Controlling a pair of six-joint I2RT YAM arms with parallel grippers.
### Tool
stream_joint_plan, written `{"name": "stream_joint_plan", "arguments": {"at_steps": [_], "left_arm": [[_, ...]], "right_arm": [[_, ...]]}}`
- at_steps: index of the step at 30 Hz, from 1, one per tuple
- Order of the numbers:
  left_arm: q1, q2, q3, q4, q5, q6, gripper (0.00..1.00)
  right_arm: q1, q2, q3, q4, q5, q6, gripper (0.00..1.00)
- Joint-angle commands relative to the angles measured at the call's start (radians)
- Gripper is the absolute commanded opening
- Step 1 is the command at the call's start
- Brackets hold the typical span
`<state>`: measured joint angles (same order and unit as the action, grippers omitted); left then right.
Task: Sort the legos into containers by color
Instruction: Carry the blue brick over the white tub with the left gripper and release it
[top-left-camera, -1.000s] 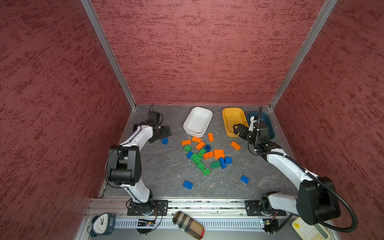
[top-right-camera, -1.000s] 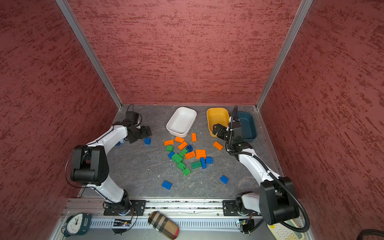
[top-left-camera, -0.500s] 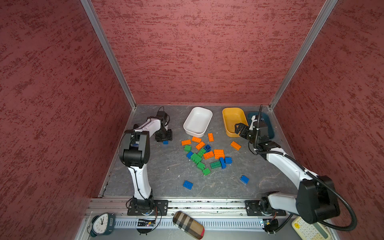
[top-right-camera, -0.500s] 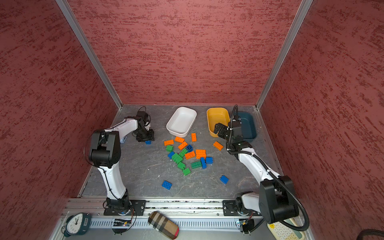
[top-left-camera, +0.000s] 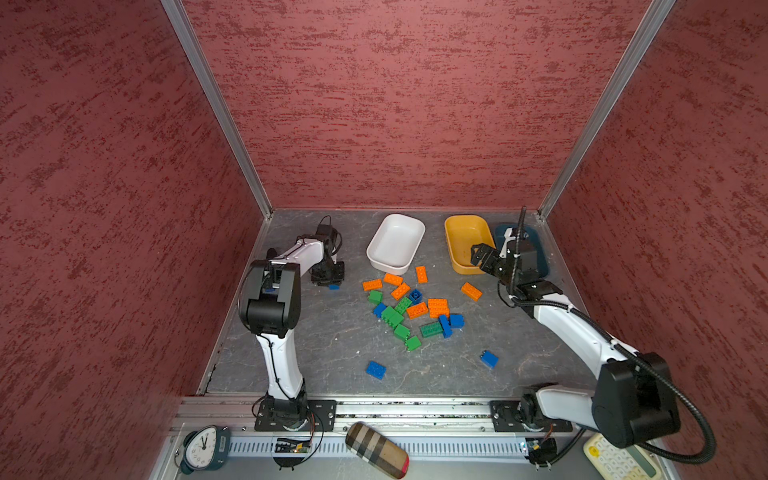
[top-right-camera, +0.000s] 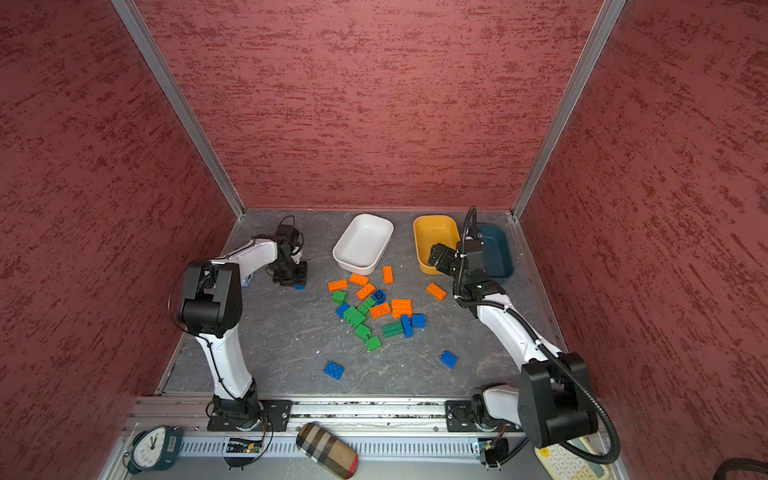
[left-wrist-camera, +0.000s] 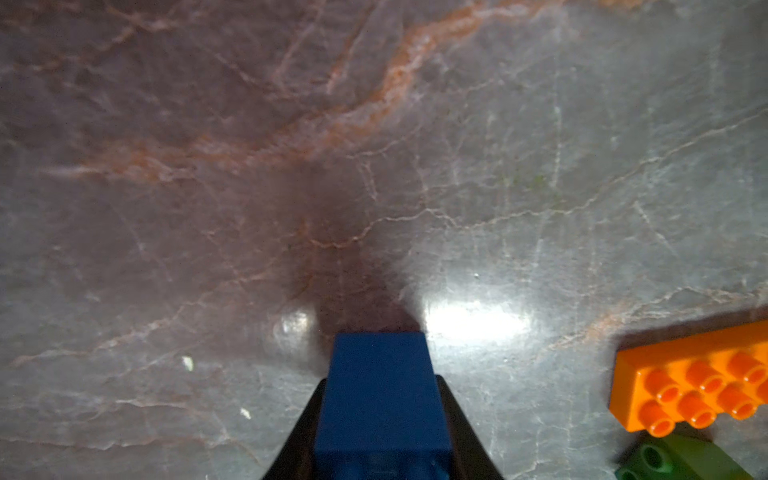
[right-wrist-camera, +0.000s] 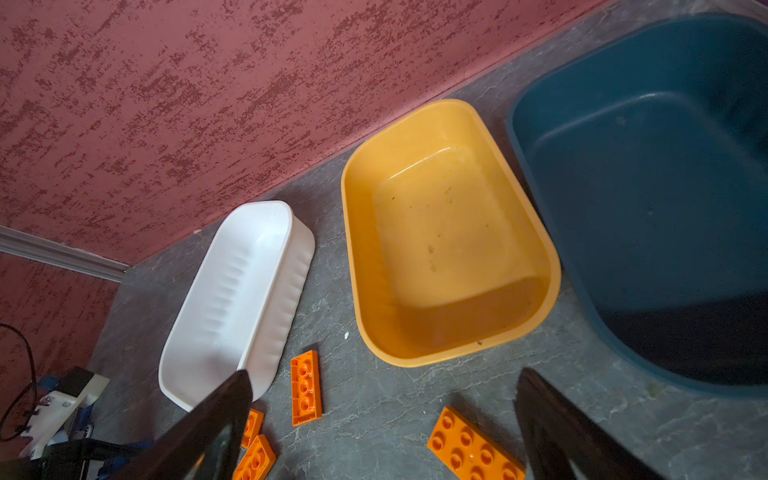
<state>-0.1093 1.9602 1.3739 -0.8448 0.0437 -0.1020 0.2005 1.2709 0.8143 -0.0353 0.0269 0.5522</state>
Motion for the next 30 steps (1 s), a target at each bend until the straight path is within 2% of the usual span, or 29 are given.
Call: {"name": "stream_joint_plan", "arguments": {"at_steps": [1, 4, 8, 12, 18, 23, 26, 30], "left_arm": [[-0.015, -0.084, -0.006, 0.013, 0.003, -0.047, 0.0], [-0.045, -0.164, 0.014, 0.036, 0.04, -0.097, 0.0], [-0.102, -0.269, 0.019, 0.22, 0.203, -0.234, 0.0], [-0.184, -0.263, 0.067, 0.351, 0.253, -0.331, 0.0], [-0.261, -0.111, 0.232, 0.399, 0.302, -0.386, 0.0], [-0.321, 0.034, 0.349, 0.35, 0.211, -0.368, 0.0], [-0.325, 0.139, 0.442, 0.324, 0.2, -0.393, 0.0], [-0.332, 0.281, 0.588, 0.287, 0.205, -0.405, 0.0]], "right_arm": [[-0.001, -0.048, 0.011, 0.014, 0.049, 0.0, 0.99], [0.0, -0.083, -0.046, 0.063, 0.084, 0.033, 0.99], [-0.001, -0.11, -0.126, 0.117, 0.116, 0.066, 0.99], [-0.002, -0.095, -0.105, 0.088, 0.139, 0.048, 0.99], [-0.002, -0.112, -0.093, 0.07, 0.059, 0.004, 0.99], [-0.003, -0.15, -0.07, 0.039, 0.025, -0.055, 0.99], [-0.002, -0.183, -0.047, -0.029, 0.012, -0.07, 0.99], [-0.002, -0.259, -0.096, -0.038, -0.017, -0.073, 0.99]]}}
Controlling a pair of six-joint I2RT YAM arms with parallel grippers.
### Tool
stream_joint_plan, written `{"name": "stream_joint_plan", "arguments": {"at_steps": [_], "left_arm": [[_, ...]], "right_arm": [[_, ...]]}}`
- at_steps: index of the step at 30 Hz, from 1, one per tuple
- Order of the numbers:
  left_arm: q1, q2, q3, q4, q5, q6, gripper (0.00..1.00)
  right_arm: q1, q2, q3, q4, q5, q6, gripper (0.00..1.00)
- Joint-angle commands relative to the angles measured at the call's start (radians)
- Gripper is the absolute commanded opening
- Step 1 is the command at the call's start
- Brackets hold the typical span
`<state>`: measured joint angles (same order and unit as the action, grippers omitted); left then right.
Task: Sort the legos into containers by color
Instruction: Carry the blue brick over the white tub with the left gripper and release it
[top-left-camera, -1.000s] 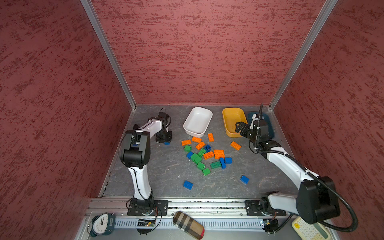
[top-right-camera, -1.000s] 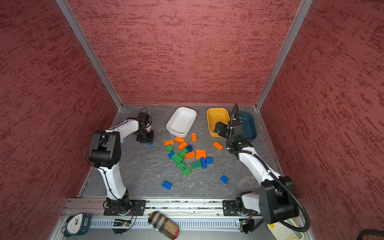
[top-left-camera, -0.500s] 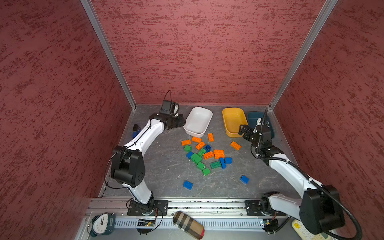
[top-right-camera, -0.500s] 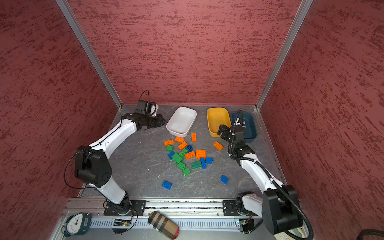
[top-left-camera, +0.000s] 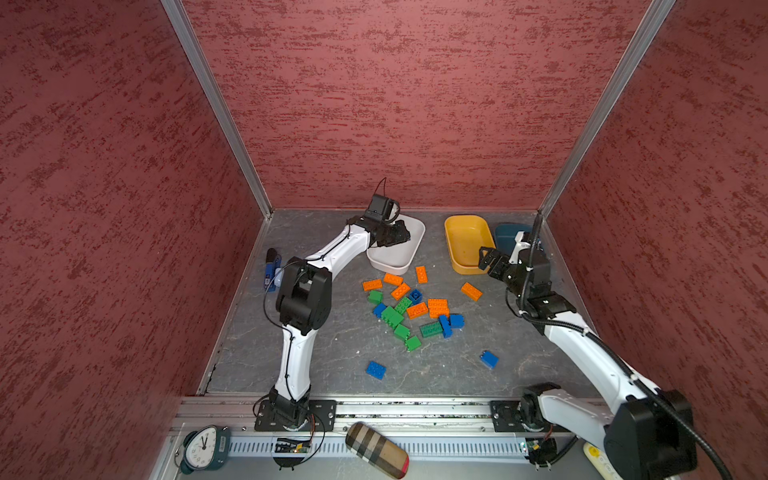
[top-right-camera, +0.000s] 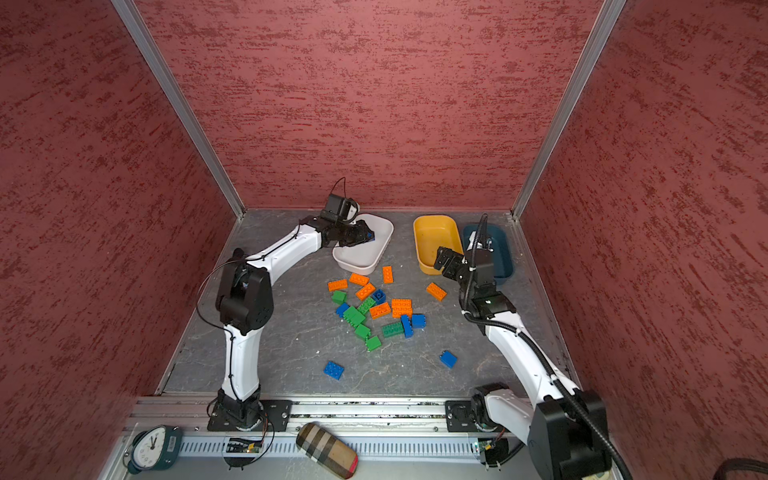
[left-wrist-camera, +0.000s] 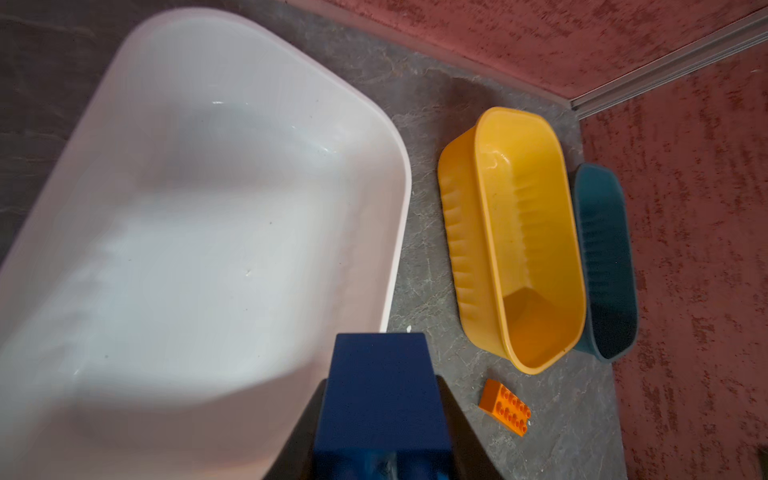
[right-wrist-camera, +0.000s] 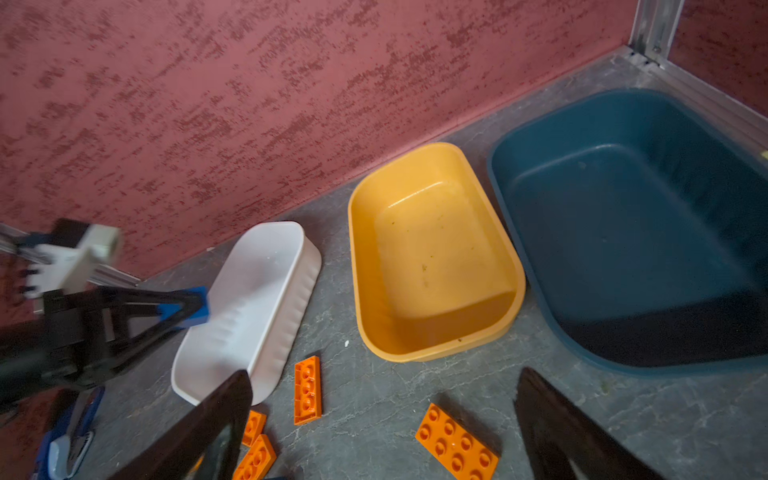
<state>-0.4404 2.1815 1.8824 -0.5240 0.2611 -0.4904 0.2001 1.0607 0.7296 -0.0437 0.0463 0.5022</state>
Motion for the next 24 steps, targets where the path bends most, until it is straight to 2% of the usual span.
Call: {"name": "stream_joint_plan", "arguments": {"at_steps": [1, 5, 6, 9, 11, 12, 18, 21, 24], "left_arm": [[-0.003, 0.098, 0.125, -0.056, -0.002, -0.015, 0.0], [-0.01, 0.215, 0.326, -0.199, -0.006, 0.024, 0.0], [-0.011, 0.231, 0.368, -0.234, -0.023, 0.033, 0.04], [-0.017, 0.225, 0.428, -0.298, -0.065, 0.062, 0.6], [-0.026, 0.183, 0.418, -0.319, -0.14, 0.072, 0.89], [-0.03, 0.153, 0.405, -0.32, -0.166, 0.079, 1.0], [-0.04, -0.077, 0.189, -0.203, -0.126, 0.06, 0.99], [-0.042, -0.238, -0.009, -0.084, -0.128, 0.047, 0.99], [-0.042, -0.415, -0.229, 0.025, -0.19, 0.016, 0.99]], "right_arm": [[-0.001, -0.066, -0.024, -0.032, -0.039, -0.032, 0.99], [-0.001, -0.068, -0.007, -0.12, -0.038, -0.083, 0.99], [-0.002, -0.049, 0.01, -0.152, -0.048, -0.1, 0.99], [-0.001, 0.017, 0.053, -0.233, -0.139, -0.148, 0.99], [0.003, 0.061, 0.075, -0.268, -0.222, -0.169, 0.99], [0.009, 0.086, 0.084, -0.285, -0.245, -0.176, 0.99], [0.027, 0.223, 0.082, -0.292, -0.176, -0.221, 0.99], [0.027, 0.333, 0.118, -0.305, -0.169, -0.26, 0.99], [0.028, 0.434, 0.17, -0.366, -0.101, -0.273, 0.99]]}}
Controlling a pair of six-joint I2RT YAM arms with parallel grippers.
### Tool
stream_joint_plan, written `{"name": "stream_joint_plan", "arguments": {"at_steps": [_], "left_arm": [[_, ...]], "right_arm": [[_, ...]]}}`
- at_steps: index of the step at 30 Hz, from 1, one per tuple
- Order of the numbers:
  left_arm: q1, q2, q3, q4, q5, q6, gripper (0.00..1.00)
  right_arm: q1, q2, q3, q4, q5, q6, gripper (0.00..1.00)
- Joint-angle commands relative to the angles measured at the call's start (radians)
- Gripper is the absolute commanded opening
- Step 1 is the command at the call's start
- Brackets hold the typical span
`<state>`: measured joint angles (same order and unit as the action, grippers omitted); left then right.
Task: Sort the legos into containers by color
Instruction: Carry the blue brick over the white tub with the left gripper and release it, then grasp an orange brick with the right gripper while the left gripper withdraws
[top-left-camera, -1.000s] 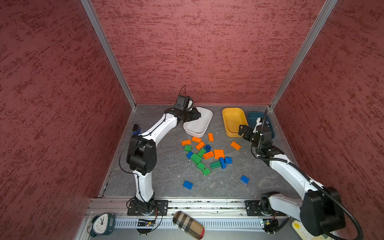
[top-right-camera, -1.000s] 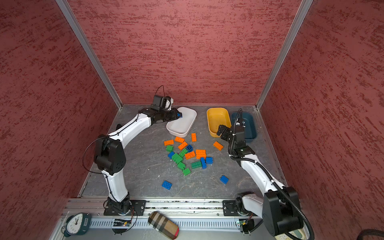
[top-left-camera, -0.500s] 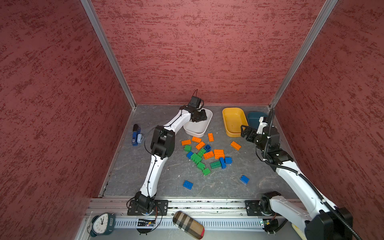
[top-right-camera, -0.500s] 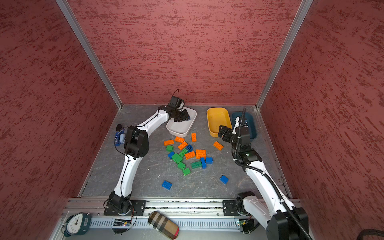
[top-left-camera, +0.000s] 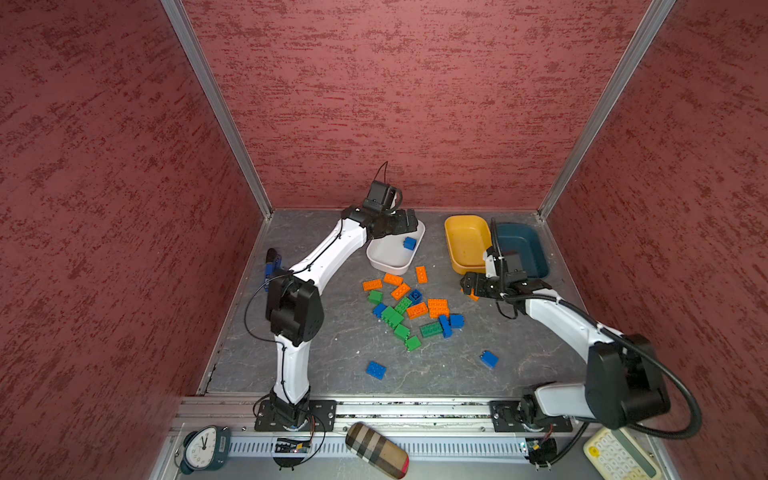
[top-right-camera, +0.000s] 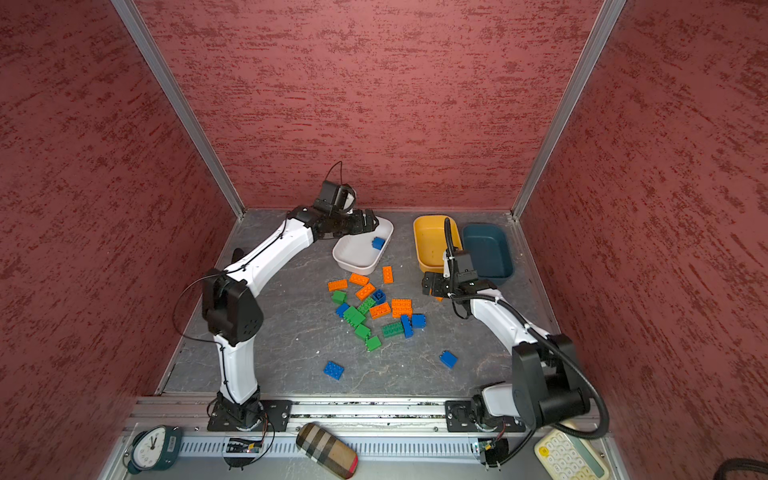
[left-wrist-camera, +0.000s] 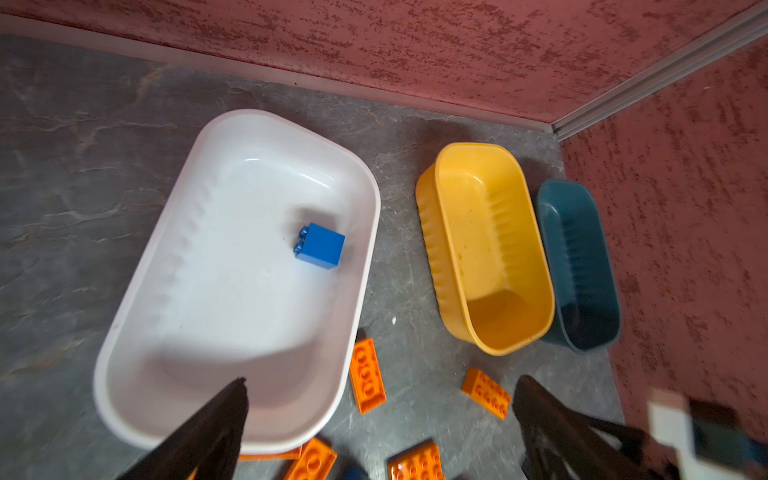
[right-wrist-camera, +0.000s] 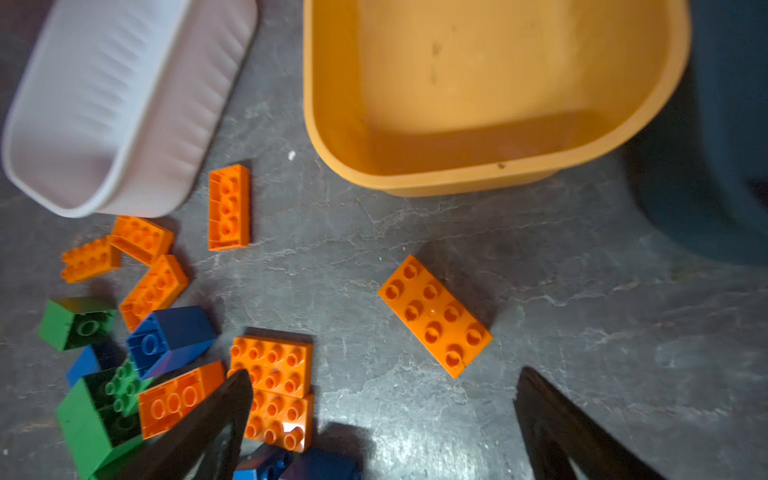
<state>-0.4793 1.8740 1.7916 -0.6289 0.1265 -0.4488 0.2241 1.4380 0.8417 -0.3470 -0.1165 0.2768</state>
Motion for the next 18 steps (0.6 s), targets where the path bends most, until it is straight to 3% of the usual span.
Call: {"name": "stream_joint_plan", "arguments": {"at_steps": [1, 6, 10, 14, 18], "left_arm": [[-0.003, -0.156, -0.206, 0.156, -0.08, -0.033, 0.99], [0.031, -0.426, -0.545, 0.276, -0.158, -0.096, 0.99], [0.076, -0.595, -0.744, 0.379, -0.174, -0.161, 1.0], [0.116, -0.691, -0.842, 0.418, -0.168, -0.186, 0.99], [0.132, -0.699, -0.858, 0.379, -0.161, -0.189, 0.99]], "right_arm": [[0.004, 0.07, 0.064, -0.068, 0.07, -0.054, 0.99], [0.011, 0.138, 0.094, -0.07, 0.032, -0.13, 0.99], [0.026, 0.181, 0.13, -0.101, 0.091, -0.171, 0.99], [0.042, 0.201, 0.124, -0.078, 0.085, -0.212, 0.99], [0.06, 0.242, 0.149, -0.104, 0.096, -0.251, 0.99]]}}
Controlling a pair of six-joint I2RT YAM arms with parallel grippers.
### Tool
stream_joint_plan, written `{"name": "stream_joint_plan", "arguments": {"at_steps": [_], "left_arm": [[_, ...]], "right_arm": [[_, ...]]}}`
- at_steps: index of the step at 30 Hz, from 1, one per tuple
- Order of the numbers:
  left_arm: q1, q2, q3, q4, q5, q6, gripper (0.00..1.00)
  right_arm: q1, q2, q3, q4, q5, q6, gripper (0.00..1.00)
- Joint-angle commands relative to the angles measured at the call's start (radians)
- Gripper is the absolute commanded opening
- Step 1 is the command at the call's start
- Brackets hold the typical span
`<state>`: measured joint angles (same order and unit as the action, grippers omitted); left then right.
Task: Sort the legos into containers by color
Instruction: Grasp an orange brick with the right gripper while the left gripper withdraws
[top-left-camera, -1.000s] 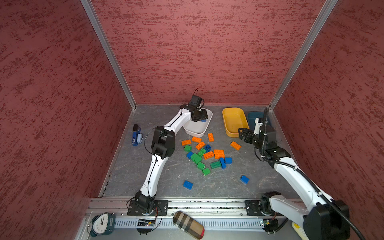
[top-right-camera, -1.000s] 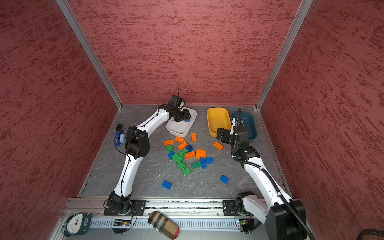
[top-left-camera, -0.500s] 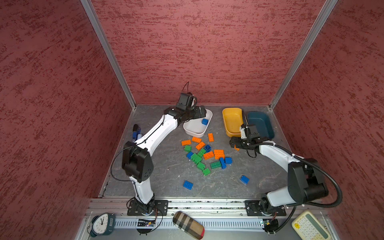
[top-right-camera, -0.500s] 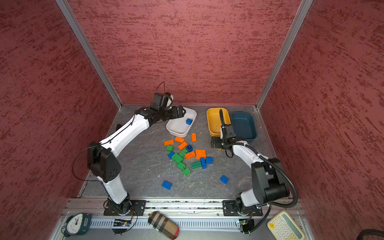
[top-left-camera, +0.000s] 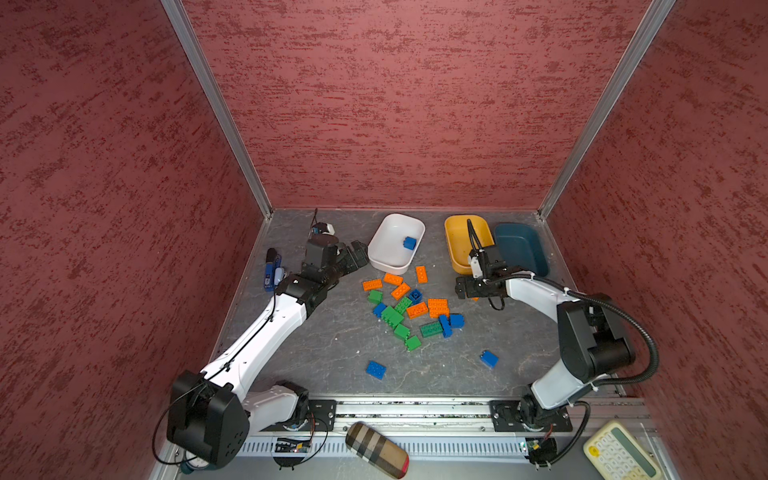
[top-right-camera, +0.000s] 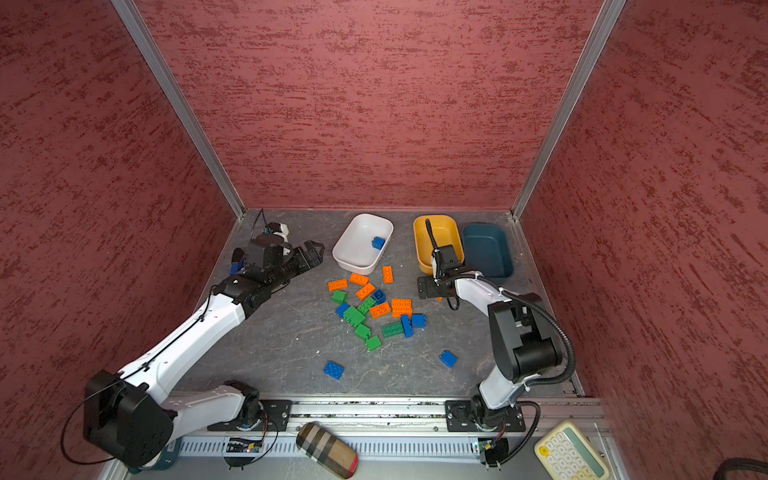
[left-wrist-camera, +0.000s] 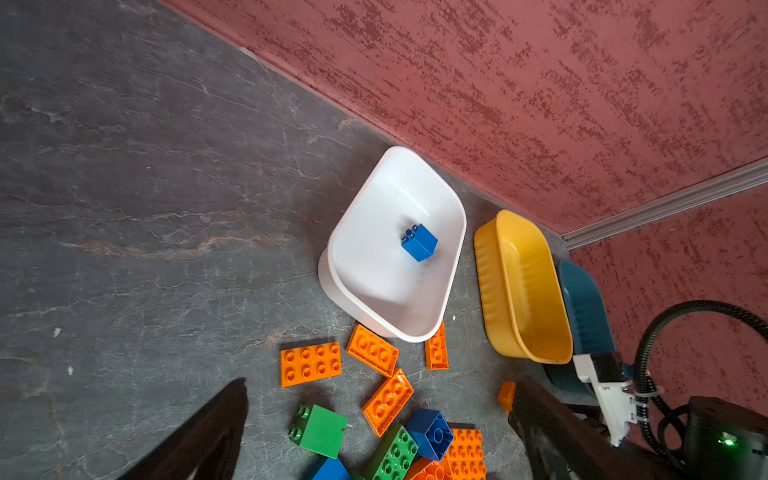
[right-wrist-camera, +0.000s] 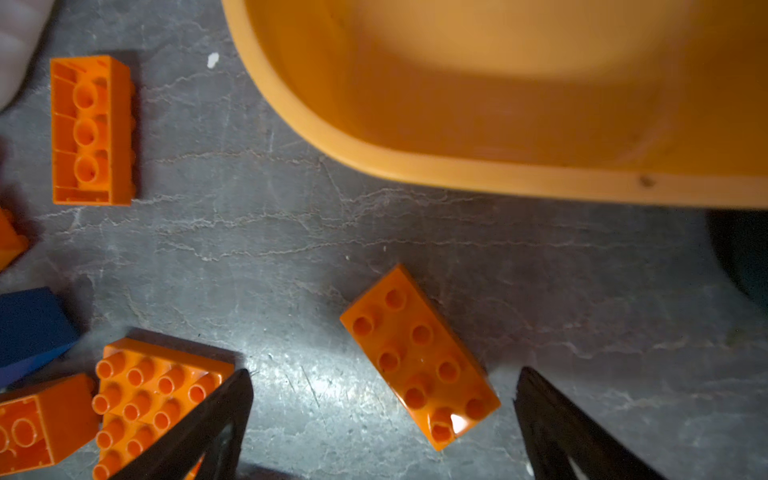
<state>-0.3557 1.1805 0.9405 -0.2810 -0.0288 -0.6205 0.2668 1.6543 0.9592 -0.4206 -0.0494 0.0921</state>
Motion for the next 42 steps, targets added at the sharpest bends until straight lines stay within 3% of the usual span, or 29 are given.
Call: {"name": "stream_joint_plan", "arguments": {"at_steps": [1, 6, 13, 21, 32, 34, 38, 42], "left_arm": [[0.008, -0.003, -0.005, 0.023, 0.0, -0.02, 0.99], [0.006, 0.019, -0.003, 0.015, 0.014, -0.046, 0.99], [0.001, 0.042, -0.031, 0.033, 0.025, -0.053, 0.99], [0.02, 0.062, -0.022, 0.003, 0.014, 0.004, 0.99], [0.019, 0.121, -0.029, 0.037, 0.027, -0.036, 0.99], [0.017, 0.133, -0.028, 0.038, 0.027, -0.03, 0.99], [0.014, 0.152, -0.033, 0.036, 0.021, -0.023, 0.99], [0.012, 0.166, -0.045, 0.046, 0.021, -0.03, 0.99]], "right_arm": [[0.021, 0.032, 0.033, -0.03, 0.023, -0.081, 0.99], [0.035, 0.042, 0.019, -0.035, -0.033, -0.105, 0.94], [0.077, 0.054, 0.045, -0.095, -0.094, -0.093, 0.74], [0.098, 0.066, 0.044, -0.081, 0.035, -0.001, 0.55], [0.118, 0.116, 0.085, -0.139, 0.206, 0.145, 0.37], [0.12, 0.102, 0.063, -0.104, 0.201, 0.164, 0.4], [0.119, 0.1, 0.049, -0.028, 0.159, 0.227, 0.62], [0.12, 0.099, 0.032, 0.059, 0.18, 0.286, 0.65]]}}
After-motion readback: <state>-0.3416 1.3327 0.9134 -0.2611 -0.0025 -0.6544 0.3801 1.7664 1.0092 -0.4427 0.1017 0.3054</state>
